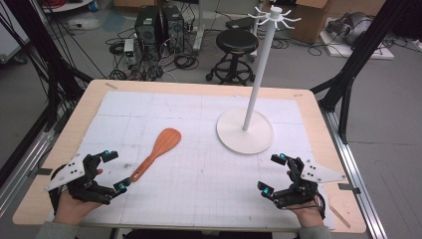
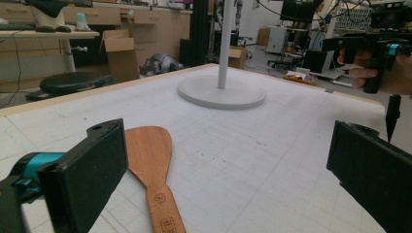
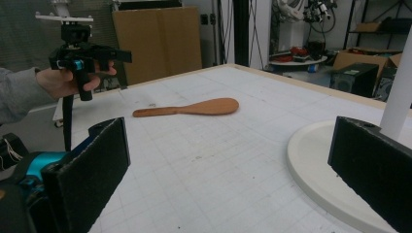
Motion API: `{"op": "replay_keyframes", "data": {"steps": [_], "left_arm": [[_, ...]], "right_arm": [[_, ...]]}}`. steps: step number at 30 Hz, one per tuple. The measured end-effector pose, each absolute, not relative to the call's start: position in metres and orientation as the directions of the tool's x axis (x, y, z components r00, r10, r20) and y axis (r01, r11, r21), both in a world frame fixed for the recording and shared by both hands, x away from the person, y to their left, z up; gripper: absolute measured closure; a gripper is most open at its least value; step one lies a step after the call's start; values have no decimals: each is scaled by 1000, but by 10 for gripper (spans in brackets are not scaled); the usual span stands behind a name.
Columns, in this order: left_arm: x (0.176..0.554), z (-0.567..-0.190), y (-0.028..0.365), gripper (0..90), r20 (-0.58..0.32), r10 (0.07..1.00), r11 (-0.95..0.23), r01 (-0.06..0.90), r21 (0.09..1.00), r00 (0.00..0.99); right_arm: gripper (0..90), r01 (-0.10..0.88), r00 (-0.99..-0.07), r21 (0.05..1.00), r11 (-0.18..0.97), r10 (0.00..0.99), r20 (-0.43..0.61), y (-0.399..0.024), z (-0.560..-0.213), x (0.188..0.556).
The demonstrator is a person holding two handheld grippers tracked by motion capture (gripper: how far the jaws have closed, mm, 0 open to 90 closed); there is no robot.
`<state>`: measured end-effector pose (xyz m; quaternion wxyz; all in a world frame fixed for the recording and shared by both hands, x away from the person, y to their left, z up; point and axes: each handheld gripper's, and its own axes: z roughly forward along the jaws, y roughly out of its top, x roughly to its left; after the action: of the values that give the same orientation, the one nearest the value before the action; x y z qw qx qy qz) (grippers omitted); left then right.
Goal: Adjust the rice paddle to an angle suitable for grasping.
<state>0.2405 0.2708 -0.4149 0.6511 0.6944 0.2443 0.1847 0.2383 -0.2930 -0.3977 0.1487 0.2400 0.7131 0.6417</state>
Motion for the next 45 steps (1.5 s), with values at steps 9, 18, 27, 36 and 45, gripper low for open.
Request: {"op": "replay_keyframes", "data": {"steps": [9, 18, 27, 36, 45], "left_arm": [[241, -415, 269, 112, -76, 579, -37, 119, 992, 812], [241, -410, 276, 523, -145, 548, 18, 161, 987, 824], [239, -410, 269, 796, -67, 574, -78, 136, 988, 816], [244, -410, 266, 897, -44, 626, -126, 157, 980, 778], [268, -414, 260, 897, -28, 681, -182, 206, 961, 732]], "right_arm": [[0, 160, -839, 984, 83, 536, 91, -291, -400, 239], [0, 183, -844, 976, 114, 527, 97, -286, -405, 241], [0, 190, -848, 974, 122, 520, 100, -286, -406, 241], [0, 194, -852, 972, 136, 515, 98, -284, -408, 241], [0, 202, -853, 969, 142, 513, 102, -283, -410, 243]]}}
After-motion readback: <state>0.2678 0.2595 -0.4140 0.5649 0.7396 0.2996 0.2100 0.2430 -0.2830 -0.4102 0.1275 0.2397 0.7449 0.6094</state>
